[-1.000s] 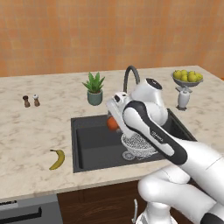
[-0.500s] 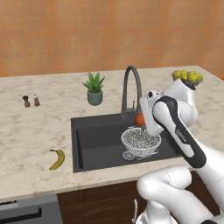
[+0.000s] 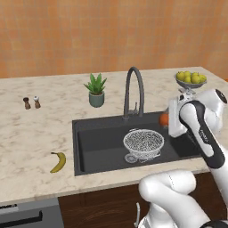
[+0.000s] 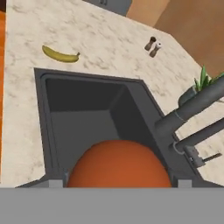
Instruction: Put the colander in the sink, put the orange, banana, peach in the colander, and turn on the sink faucet and pour water over the colander.
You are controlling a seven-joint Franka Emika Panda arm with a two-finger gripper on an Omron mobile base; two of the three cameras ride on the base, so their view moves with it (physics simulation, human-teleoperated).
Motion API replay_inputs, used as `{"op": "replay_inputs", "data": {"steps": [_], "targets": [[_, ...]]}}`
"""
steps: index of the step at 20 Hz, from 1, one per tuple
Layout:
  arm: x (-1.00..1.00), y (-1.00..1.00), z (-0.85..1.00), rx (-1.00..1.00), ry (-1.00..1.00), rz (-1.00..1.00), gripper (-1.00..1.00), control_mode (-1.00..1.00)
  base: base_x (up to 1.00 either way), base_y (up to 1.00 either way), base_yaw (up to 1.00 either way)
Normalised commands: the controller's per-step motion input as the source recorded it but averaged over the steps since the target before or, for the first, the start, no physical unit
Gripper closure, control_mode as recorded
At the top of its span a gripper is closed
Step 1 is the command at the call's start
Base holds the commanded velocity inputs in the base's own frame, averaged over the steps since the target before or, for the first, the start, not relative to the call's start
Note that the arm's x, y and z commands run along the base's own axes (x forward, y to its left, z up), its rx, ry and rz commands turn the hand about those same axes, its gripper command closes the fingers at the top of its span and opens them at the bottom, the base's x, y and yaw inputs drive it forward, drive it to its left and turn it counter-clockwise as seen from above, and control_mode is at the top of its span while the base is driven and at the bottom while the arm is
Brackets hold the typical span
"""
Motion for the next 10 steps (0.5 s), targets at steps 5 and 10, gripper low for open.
{"op": "replay_inputs", "data": {"steps": [5,10], "targets": [[0.9,-0.51,-0.2,0.02,0.15,0.0,1.0,-1.0,0.0,0.0,0.0],[0.98,-0.15,-0.55,0.0,0.2,0.0,1.0,-1.0,0.0,0.0,0.0]]}}
